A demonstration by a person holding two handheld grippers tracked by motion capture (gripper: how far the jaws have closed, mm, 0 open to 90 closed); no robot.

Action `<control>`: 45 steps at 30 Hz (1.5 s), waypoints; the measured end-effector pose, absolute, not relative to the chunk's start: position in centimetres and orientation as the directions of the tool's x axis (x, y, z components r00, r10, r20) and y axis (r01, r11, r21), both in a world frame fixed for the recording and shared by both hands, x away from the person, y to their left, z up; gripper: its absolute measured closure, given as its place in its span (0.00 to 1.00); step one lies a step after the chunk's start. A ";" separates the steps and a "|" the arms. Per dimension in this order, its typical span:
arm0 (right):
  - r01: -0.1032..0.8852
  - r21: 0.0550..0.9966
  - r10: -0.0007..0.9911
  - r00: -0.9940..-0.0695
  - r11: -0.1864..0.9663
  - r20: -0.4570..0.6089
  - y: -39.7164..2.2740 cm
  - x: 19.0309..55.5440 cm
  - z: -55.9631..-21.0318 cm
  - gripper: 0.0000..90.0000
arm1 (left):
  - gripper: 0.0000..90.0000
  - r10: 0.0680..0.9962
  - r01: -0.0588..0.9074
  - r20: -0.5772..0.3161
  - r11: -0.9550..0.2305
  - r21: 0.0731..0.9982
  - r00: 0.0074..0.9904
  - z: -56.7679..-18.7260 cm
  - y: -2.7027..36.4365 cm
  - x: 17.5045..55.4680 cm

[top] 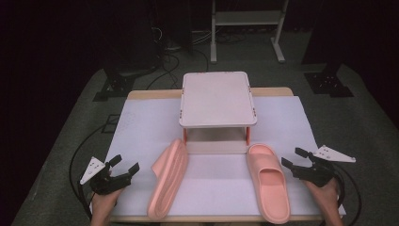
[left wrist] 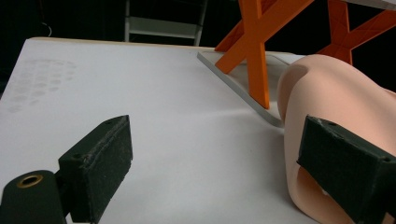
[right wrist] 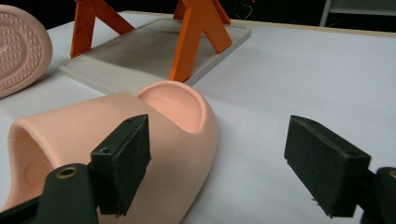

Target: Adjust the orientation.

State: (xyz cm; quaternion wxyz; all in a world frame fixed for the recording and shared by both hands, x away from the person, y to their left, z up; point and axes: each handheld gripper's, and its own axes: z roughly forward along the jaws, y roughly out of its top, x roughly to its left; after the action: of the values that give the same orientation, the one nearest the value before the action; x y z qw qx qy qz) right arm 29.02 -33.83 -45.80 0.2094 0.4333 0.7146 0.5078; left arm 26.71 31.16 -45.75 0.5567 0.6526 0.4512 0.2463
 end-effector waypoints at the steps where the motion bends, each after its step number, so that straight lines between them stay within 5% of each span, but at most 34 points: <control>1: 0.409 0.906 0.831 -0.537 0.107 0.144 -33.8 29.0 -45.8 0.25 | 0.11 0.861 0.317 -0.181 0.025 0.948 0.474 -45.7 31.1 26.7; 45: 0.390 0.913 0.827 -0.548 0.120 0.125 -33.4 28.7 -45.7 0.25 | 0.11 0.812 0.356 -0.106 -0.131 0.925 0.573 -46.4 28.5 26.3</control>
State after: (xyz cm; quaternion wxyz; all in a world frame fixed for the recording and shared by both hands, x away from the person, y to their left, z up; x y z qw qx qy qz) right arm 28.71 -33.43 -45.65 0.2146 0.4243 0.7171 0.5097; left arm 26.35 28.45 -46.43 0.5193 0.7190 0.4062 0.2199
